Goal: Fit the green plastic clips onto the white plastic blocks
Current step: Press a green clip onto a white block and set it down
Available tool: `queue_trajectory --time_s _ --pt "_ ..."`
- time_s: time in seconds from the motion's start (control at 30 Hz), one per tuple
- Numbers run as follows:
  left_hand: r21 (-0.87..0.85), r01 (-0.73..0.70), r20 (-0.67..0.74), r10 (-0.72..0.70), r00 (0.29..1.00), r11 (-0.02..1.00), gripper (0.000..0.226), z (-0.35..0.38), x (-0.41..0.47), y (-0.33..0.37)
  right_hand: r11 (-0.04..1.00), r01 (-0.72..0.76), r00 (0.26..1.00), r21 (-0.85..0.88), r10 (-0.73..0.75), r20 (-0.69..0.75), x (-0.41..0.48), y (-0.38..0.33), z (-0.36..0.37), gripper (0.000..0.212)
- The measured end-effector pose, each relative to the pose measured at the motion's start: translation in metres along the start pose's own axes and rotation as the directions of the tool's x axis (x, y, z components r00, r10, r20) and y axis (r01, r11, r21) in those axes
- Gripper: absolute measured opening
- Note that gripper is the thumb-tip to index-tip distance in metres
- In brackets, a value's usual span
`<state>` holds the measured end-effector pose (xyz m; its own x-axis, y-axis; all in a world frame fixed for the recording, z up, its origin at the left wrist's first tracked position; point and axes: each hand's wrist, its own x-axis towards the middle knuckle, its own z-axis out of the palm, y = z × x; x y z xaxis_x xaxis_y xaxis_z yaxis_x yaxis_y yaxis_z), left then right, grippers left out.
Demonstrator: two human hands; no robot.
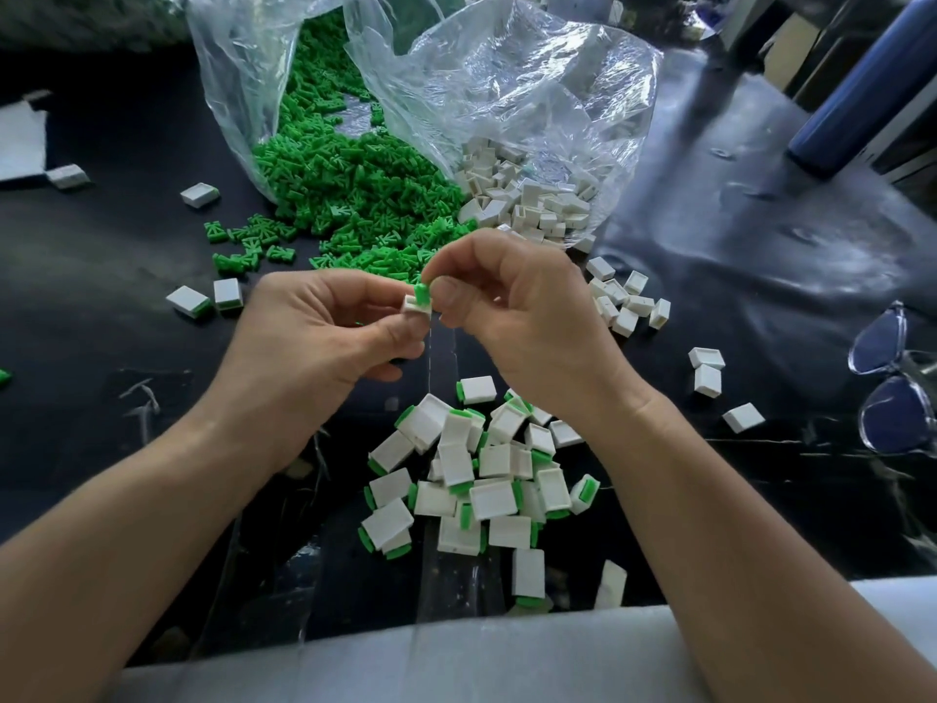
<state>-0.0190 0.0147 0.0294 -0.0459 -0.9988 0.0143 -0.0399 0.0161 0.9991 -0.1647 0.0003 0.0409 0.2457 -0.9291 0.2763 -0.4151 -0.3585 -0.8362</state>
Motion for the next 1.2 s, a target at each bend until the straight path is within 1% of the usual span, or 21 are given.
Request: queue_trajectory --time_s 0.27,0.4,0.53,0.6,0.67,0.73,0.83,1.0,1.1,1.2 --pt "0.011 -0.012 -0.001 0.012 1.0 1.0 0.015 0.001 0.001 0.0 0.998 -0.008 0.999 -0.068 0.011 0.05 0.0 0.002 -0.003 0.007" --pt "0.038 -0.038 0.005 0.037 0.999 0.999 0.011 0.001 0.0 0.0 0.996 -0.012 0.997 -0.093 0.019 0.074 0.0 0.004 -0.003 0.009" --pt "0.04 -0.038 0.011 0.038 0.999 0.998 0.013 0.001 0.001 0.0 0.996 -0.07 0.995 -0.054 0.074 0.063 -0.001 0.004 -0.003 0.006" --pt "0.033 -0.033 0.008 0.033 0.999 0.999 0.013 0.001 0.001 0.0 0.99 -0.1 0.989 -0.098 0.11 0.096 -0.001 0.005 -0.004 0.011" --pt "0.03 -0.02 0.012 0.019 1.0 0.999 0.016 0.0 0.001 0.0 0.98 -0.1 0.981 -0.17 0.126 0.147 -0.002 0.004 -0.004 0.018" --pt "0.031 -0.014 0.027 0.013 1.0 0.999 0.017 0.0 0.001 0.0 0.976 -0.095 0.976 -0.197 0.131 0.177 -0.002 0.003 -0.005 0.02" --pt "0.051 -0.026 0.063 0.023 0.998 0.998 0.016 -0.002 0.0 0.001 0.975 -0.06 0.971 -0.215 0.106 0.212 -0.002 0.001 -0.008 0.019" --pt "0.169 -0.13 0.143 0.106 0.984 0.977 0.02 -0.007 -0.002 0.003 0.946 0.076 0.963 -0.314 0.013 0.27 -0.004 -0.004 -0.007 0.017" --pt "0.227 -0.178 0.165 0.142 0.976 0.957 0.025 -0.009 -0.003 0.002 0.911 0.151 0.951 -0.383 -0.027 0.309 -0.004 -0.005 -0.008 0.017" --pt "0.291 -0.217 0.18 0.169 0.969 0.932 0.024 -0.009 -0.003 0.001 0.876 0.193 0.934 -0.442 -0.026 0.358 -0.004 -0.006 -0.008 0.018"
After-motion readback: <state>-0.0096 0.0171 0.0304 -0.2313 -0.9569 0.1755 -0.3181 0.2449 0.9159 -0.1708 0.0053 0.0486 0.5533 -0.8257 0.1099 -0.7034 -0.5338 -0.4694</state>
